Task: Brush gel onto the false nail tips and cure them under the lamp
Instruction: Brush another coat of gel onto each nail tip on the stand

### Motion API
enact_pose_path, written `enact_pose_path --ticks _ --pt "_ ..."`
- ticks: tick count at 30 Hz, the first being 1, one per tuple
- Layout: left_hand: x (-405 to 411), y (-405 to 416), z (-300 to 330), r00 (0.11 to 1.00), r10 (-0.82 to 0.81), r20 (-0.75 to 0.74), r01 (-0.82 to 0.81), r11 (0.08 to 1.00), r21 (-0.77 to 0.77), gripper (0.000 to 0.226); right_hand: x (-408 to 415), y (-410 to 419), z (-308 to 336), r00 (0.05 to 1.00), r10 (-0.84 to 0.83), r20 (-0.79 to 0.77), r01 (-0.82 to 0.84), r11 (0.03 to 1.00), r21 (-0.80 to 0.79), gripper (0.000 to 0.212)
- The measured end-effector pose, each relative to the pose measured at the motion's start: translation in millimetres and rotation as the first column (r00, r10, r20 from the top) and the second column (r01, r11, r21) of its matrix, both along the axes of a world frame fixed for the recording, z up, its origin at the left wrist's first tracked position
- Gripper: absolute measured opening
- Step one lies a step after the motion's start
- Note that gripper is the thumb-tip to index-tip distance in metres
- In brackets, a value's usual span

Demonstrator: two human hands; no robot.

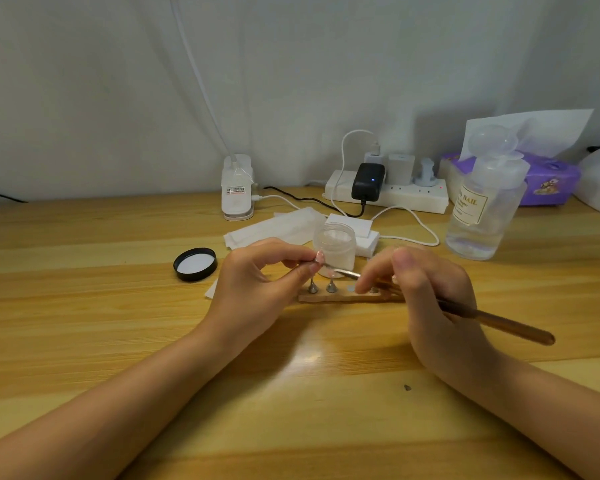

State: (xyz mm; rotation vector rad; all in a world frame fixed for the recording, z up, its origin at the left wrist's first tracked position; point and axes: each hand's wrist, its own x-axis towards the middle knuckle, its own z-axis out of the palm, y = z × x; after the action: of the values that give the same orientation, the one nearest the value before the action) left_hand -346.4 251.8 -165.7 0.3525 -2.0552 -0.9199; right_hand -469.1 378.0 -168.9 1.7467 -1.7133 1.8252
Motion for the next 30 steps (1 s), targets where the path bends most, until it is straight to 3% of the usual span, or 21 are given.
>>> enact_pose_path --ticks 5,11,15,18,24,30 --pt "0.4 -0.7 -0.4 1.000 -0.006 0.009 0.006 1.000 -0.003 0.014 -0.8 -4.6 0.6 1.000 -0.031 -0.002 0.031 0.996 0.087 0.035" --pt "-0.6 -0.9 0.1 1.000 0.006 0.002 -0.006 1.000 -0.020 0.013 -0.6 -0.8 -2.5 0.992 0.007 -0.125 -0.007 1.000 -0.004 0.045" --pt "-0.3 -1.4 -1.2 1.000 0.015 0.006 -0.015 1.000 -0.023 0.016 -0.2 -2.1 0.3 0.999 -0.016 -0.048 0.019 0.998 0.062 0.036" --pt "0.8 -1.5 -0.4 1.000 0.005 0.004 -0.005 1.000 -0.020 0.018 1.2 -4.9 2.4 0.997 -0.021 -0.071 0.028 0.994 0.106 0.030" --pt "-0.2 -1.6 -0.5 1.000 0.007 0.001 -0.007 1.000 -0.018 0.015 0.0 -0.3 -2.2 0.996 0.030 -0.080 -0.026 0.999 0.048 0.043" --pt "1.1 -0.8 0.5 1.000 0.000 0.012 0.000 1.000 -0.009 0.019 1.3 -4.5 2.8 0.999 -0.015 -0.041 0.019 0.996 0.085 0.028"
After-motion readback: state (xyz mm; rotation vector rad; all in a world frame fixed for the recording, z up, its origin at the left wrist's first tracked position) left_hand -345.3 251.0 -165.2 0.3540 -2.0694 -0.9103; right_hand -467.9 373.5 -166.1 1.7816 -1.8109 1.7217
